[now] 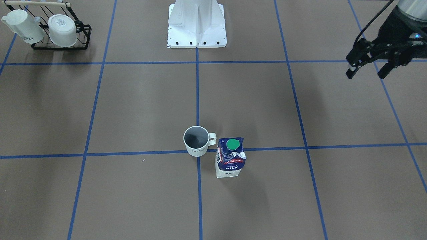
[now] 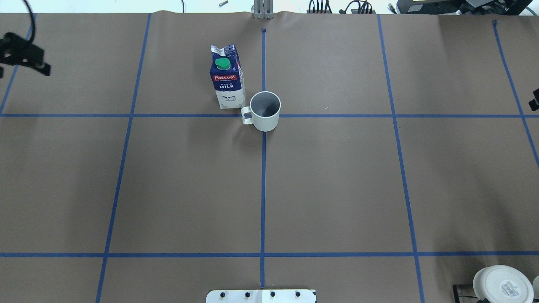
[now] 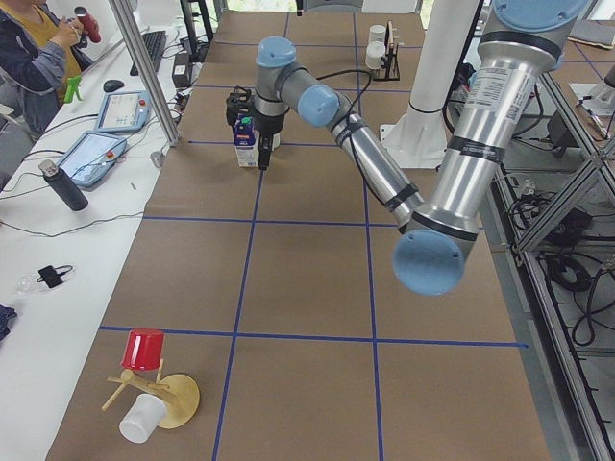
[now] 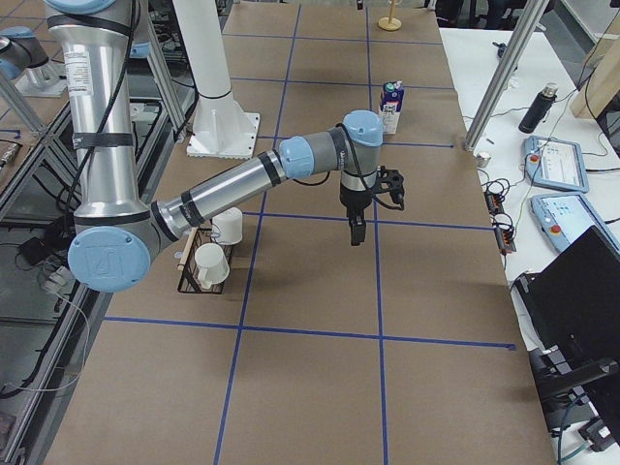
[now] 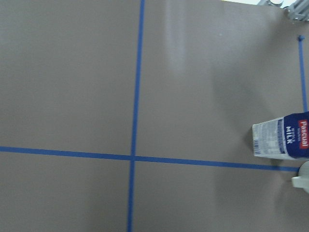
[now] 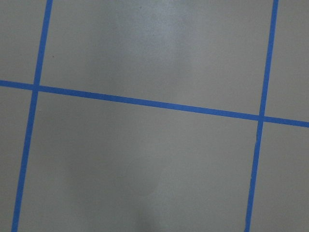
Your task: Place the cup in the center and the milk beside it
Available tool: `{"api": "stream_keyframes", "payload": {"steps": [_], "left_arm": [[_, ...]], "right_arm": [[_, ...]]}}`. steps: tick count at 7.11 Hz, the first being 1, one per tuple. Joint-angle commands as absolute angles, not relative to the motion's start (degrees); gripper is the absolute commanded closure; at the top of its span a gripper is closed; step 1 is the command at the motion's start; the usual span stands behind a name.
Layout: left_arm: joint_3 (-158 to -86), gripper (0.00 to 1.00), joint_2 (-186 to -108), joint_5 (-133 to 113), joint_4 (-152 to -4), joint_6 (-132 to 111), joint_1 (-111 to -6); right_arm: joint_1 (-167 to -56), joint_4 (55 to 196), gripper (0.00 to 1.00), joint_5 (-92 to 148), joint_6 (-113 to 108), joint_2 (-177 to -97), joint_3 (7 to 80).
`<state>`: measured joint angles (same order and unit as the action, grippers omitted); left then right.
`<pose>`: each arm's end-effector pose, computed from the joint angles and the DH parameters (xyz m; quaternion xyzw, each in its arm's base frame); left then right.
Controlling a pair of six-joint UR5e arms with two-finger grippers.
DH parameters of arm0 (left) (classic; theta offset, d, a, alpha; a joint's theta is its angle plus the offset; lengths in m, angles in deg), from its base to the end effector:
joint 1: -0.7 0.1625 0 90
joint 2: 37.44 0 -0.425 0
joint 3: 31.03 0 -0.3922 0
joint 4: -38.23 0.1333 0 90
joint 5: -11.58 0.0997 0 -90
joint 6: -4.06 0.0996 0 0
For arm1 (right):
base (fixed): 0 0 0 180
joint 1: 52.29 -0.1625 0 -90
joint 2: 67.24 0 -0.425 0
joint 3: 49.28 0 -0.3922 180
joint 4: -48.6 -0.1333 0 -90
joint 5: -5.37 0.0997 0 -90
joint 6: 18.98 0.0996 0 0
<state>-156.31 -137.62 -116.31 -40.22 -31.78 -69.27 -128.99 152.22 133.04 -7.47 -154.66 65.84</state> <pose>0.0955 -0.4727 0.3109 0.0982 0.4036 -0.0306 0.9091 -0.0405 -0.4860 0.4570 0.0445 -0.3378 -0.0542 0.9386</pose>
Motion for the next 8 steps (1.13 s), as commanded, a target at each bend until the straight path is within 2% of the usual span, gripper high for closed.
{"api": "stream_keyframes", "payload": {"steps": [1,3,6,8], "left_arm": [[-158.3,0.01,-123.2,-117.9,-40.2,-6.4,-80.0],[-150.8,0.01,-121.6,-117.9,-40.5,7.0,-86.1],[-146.1,0.01,-122.6,-119.5,-41.0,3.7,-86.0],[-146.3,0.01,-123.0,-119.6,-41.9,3.4,-86.0]], "right_arm": [[-133.3,152.4,0.0,135.5,-14.5,-155.4,64.3],[-137.4,152.1,0.0,139.6,-14.8,-158.5,63.8],[-137.8,151.7,0.0,139.4,-14.8,-159.9,65.1],[-137.8,151.7,0.0,139.4,-14.2,-160.4,65.3]]}}
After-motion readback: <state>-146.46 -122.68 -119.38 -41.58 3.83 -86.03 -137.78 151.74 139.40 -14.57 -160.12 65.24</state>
